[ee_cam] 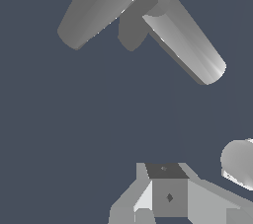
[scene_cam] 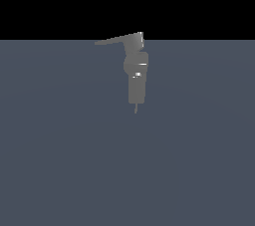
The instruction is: Turn on the faucet by rotating a designated handle.
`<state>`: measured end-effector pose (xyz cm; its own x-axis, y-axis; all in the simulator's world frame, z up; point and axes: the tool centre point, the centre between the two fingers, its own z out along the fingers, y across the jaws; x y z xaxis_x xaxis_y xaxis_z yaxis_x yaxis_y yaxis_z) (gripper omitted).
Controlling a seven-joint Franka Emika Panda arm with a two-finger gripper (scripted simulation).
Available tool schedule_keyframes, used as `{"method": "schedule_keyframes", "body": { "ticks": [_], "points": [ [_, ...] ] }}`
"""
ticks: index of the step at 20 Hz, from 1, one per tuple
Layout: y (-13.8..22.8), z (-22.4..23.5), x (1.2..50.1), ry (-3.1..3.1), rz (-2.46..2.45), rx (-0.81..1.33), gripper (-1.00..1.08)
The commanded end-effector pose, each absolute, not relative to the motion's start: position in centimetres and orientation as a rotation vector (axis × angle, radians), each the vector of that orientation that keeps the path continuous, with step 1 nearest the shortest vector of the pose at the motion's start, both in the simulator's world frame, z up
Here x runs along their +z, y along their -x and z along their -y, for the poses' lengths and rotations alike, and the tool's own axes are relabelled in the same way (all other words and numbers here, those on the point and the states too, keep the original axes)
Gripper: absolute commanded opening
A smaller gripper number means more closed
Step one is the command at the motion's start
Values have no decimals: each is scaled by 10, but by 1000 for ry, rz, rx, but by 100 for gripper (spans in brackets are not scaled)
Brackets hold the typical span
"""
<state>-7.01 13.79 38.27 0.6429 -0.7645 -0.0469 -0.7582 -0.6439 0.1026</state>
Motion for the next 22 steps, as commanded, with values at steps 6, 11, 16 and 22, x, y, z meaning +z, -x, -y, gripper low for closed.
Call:
{"method": "schedule_keyframes", "body": {
  "ticks": [6, 11, 16, 22],
  "points": [
    [28, -142, 359, -2656, 1503, -151, -100],
    [-2, -139, 341, -2555, 1649, -164, -100],
    [-34, -132, 321, -2433, 1804, -178, -100],
    [-73, -118, 297, -2271, 1984, -193, -100]
  ]
}}
